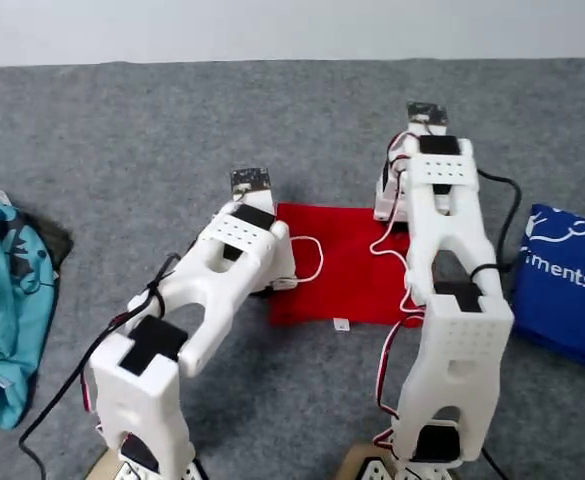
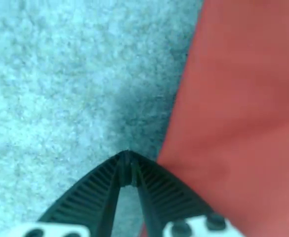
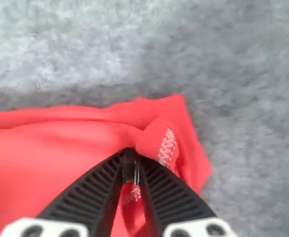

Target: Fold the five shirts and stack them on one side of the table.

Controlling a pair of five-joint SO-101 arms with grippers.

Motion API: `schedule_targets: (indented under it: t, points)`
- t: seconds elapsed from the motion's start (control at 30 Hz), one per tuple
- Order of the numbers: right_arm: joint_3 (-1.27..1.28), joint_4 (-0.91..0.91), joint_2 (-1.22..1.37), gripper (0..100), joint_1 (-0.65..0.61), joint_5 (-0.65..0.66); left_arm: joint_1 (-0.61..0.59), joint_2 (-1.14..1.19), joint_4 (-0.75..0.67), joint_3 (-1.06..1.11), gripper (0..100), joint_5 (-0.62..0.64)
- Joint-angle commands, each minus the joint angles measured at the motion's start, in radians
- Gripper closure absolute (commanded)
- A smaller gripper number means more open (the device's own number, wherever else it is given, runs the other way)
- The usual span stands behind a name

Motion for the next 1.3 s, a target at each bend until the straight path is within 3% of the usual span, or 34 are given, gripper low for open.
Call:
schedule_targets:
  t: [0.0, 0.33, 0.67, 0.83, 1.1, 1.27]
  points:
    - [-0.058, -0.008, -0.105, 99.0, 0.038, 0.063, 0.015, 0.034, 0.054, -0.091, 100, 0.008]
    - [-0.058, -0.004, -0.216, 99.0, 0.133, 0.167, 0.011, 0.256, 0.279, -0.372, 100, 0.003]
    - [-0.057, -0.012, -0.283, 99.0, -0.071, 0.155, 0.0, 0.267, 0.287, -0.392, 100, 0.003]
    - [-0.057, -0.005, -0.202, 99.0, -0.13, 0.017, 0.0, 0.267, 0.287, -0.392, 100, 0.003]
    - [-0.057, 0.093, -0.05, 99.0, 0.088, 0.032, -0.002, 0.267, 0.287, -0.392, 100, 0.003]
    - [-0.089, 0.054, -0.044, 99.0, 0.292, 0.18, -0.002, 0.267, 0.288, -0.392, 100, 0.003]
